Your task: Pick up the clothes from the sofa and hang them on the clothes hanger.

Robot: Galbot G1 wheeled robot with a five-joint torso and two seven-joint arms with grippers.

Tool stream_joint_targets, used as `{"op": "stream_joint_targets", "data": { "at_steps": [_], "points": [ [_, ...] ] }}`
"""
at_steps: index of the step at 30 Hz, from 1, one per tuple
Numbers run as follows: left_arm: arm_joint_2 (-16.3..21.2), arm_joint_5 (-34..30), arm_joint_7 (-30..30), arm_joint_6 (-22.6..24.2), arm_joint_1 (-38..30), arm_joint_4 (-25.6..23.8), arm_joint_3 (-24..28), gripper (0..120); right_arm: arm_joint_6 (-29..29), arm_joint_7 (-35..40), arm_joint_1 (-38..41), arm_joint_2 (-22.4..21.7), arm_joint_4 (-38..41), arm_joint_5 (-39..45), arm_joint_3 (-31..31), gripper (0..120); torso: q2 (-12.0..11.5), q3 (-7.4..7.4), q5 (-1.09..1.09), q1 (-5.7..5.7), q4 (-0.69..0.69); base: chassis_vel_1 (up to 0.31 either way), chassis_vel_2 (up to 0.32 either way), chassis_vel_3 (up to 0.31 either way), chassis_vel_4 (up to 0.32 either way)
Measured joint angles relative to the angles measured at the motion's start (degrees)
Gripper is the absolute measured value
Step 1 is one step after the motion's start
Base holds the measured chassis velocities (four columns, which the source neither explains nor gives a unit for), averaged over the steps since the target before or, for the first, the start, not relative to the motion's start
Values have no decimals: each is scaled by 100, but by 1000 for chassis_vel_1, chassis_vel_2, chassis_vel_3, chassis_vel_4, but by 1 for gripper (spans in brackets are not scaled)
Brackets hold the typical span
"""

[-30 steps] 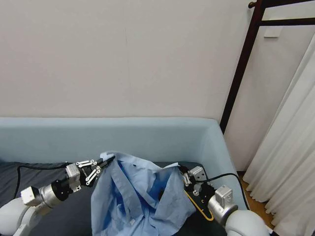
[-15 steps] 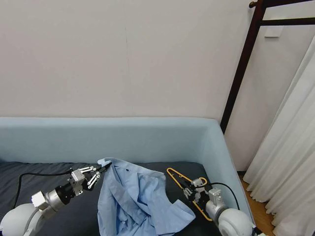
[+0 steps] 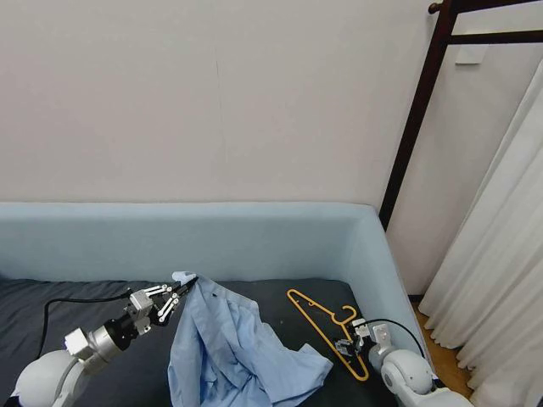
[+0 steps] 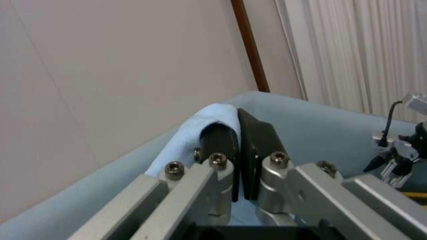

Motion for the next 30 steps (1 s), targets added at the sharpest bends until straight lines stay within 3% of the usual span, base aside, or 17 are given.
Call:
{"op": "stream_joint_targets", "data": {
  "at_steps": [6, 10, 12, 13, 15, 22, 26, 30],
  "points": [
    [94, -120, -1, 0, 14, -48, -94, 0, 110, -121, 457, 337, -915, -363, 66, 77, 1, 0, 0, 0, -1, 0, 0, 0, 0],
    [140, -185, 7, -16, 19, -48, -118, 0, 126, -235, 591, 435, -1348, -578, 127, 57, 0, 0, -1, 0, -2, 0, 0, 0, 0],
    [141, -187, 8, -17, 18, -47, -118, 0, 129, -239, 595, 440, -1369, -592, 132, 57, 0, 0, -1, 0, -2, 0, 0, 0, 0],
    [145, -200, 12, -22, -2, -38, -112, 0, 151, -251, 604, 467, -1462, -673, 146, 48, 0, 0, 0, 0, -3, 0, 0, 0, 0],
    [150, -208, 19, -22, -32, -25, -87, 0, 175, -257, 612, 505, -1564, -776, 162, 41, 0, 0, -1, 0, -2, 0, 0, 0, 0],
    [189, -243, 23, -22, -74, -14, -36, 0, 194, -269, 581, 561, -1652, -933, 235, 28, 0, -1, 0, 0, 0, 0, 0, 0, 0],
    [194, -275, 23, -22, -81, -27, -30, 0, 197, -310, 487, 528, -1596, -1107, 242, 11, 0, -1, 0, 0, 0, 0, 0, 0, 0],
    [184, -284, 23, -22, -56, -73, -31, 0, 182, -307, 408, 489, -1517, -1239, 237, 5, 0, -1, 0, 0, -1, 0, 0, 0, 0]
  ]
}}
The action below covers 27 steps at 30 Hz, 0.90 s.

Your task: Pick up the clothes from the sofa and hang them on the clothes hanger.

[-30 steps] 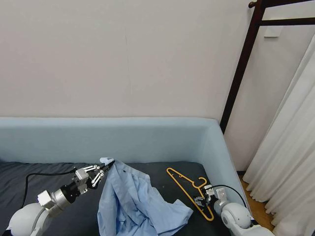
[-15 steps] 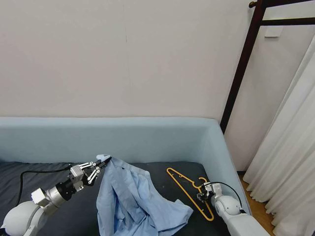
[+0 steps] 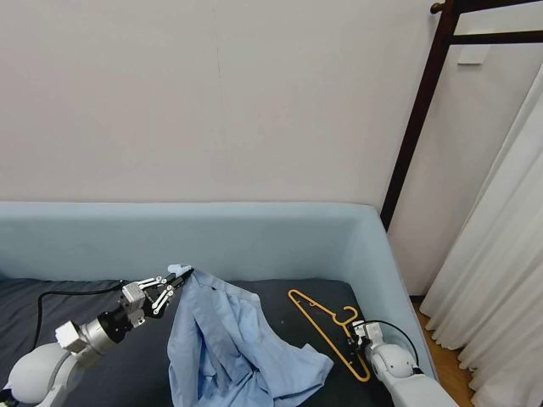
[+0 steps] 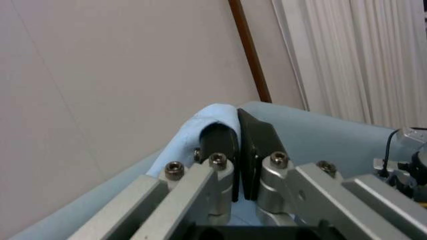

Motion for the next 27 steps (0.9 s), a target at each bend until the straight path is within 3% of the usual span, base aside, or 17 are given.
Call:
{"op": "stream_joint_targets", "data": {
  "at_steps": [7, 12, 14, 16, 17, 22, 23, 27],
  "points": [
    [-14, -18, -2, 0, 44, -79, -42, 0, 137, 176, -275, -281, 647, 80, -81, 5, -1, 1, 1, 0, -5, 0, 0, 0, 0],
    [-39, -54, 5, 2, 113, -149, -97, 0, 351, 359, -839, -1003, 2557, 473, -84, 5, 0, 1, 0, 0, 0, 0, 0, 0, 0],
    [-51, -56, 8, 1, 121, -156, -106, 0, 371, 390, -982, -1162, 2902, 486, -81, 5, 0, 0, 0, 0, 1, 0, 0, 0, 0],
    [-81, -57, 15, 3, 130, -158, -112, 0, 426, 521, -1406, -1513, 3848, 465, -19, 5, 0, 1, 0, 0, -3, 0, 0, 0, 0],
    [-81, -57, 15, 3, 130, -158, -112, 0, 426, 521, -1406, -1513, 3848, 465, -19, 5, 0, 1, 0, 0, -3, 0, 0, 0, 0],
    [-105, -42, 24, 3, 135, -76, -109, 0, 857, 886, -2781, -1994, 5817, -463, 298, 5, 0, -1, 0, -1, -2, 0, 0, 0, 0],
    [-105, -42, 24, 3, 135, -76, -109, 0, 857, 886, -2781, -1994, 5817, -463, 298, 5, 0, -1, 0, -1, -2, 0, 0, 0, 0],
    [-43, -58, 20, 8, 101, -13, -111, 0, 1475, 1294, -3597, -2032, 6512, -1780, 335, 5, 1, -1, -1, -1, -1, 0, 0, 0, 0]
  ]
}}
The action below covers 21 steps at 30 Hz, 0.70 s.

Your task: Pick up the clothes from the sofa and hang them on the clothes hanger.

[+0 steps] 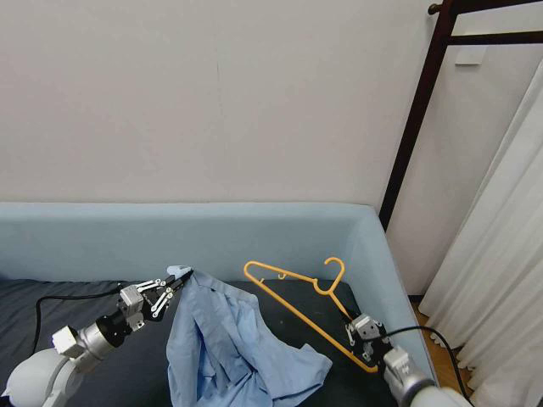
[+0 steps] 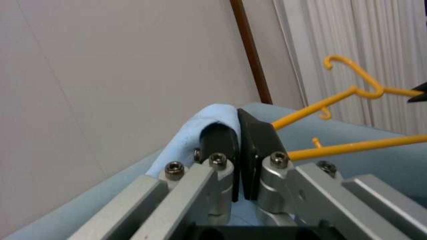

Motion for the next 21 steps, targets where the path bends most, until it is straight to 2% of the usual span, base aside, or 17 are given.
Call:
{"op": "stream_joint_targets", "data": {
  "at_steps": [2, 5, 7, 11, 14, 21],
  "points": [
    [18, -11, -1, 3, -4, 9, -1, 0, 171, 94, -111, 13, 46, -301, -10, 5, 0, 0, -1, 0, 0, 0, 0, 0, 0],
    [101, -54, -6, 13, -3, 33, -42, 0, 983, 439, -443, 106, -43, -1575, -70, 5, 0, 1, 1, 0, 1, 0, 0, 0, 0],
    [114, -60, -6, 14, 4, 33, -51, 0, 1052, 491, -474, 123, -66, -1740, -89, 5, 0, 1, 1, 0, 1, 0, 0, 0, 0],
    [147, -108, 10, 15, 55, -16, -71, 0, 1181, 719, -467, 251, -284, -2648, -219, 5, 0, 1, 0, 0, 0, 0, 0, 0, 0],
    [155, -116, 48, 15, 92, -83, -78, 0, 1282, 789, -284, 351, -566, -3032, -267, 5, -1, 1, 1, 0, 1, 0, 0, 0, 0],
    [151, -116, 89, 15, 139, -178, -79, 0, 1372, 779, -52, 477, -774, -3170, -440, 5, 0, 1, 1, 1, 1, 0, 0, 0, 0]
  ]
}}
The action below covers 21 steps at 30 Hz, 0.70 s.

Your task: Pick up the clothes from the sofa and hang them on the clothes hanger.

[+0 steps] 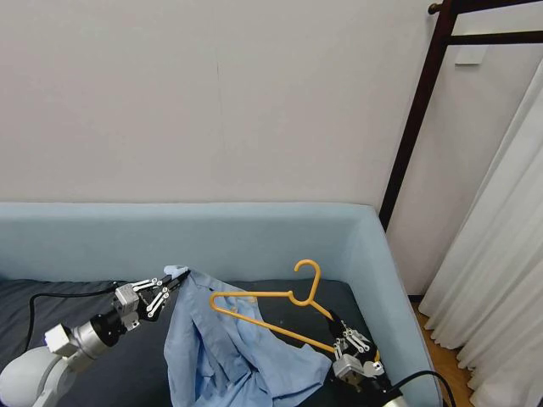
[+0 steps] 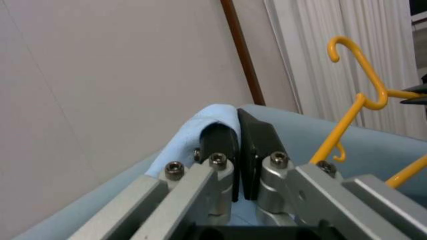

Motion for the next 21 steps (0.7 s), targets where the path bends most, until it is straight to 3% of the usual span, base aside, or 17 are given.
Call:
{"op": "stream_joint_targets", "data": {
  "at_steps": [12, 21],
  "points": [
    [-262, 193, 215, -46, 34, -131, 285, 0, 779, -355, 493, 139, -332, 109, -400, 5, 0, 0, 0, 0, 0, 0, 0, 0, 0],
    [-613, 373, 460, -169, 61, -271, 689, 0, 800, -515, 1043, 208, -657, 341, -925, 5, 0, 0, 0, 0, -1, 0, 0, 0, 0]
  ]
}}
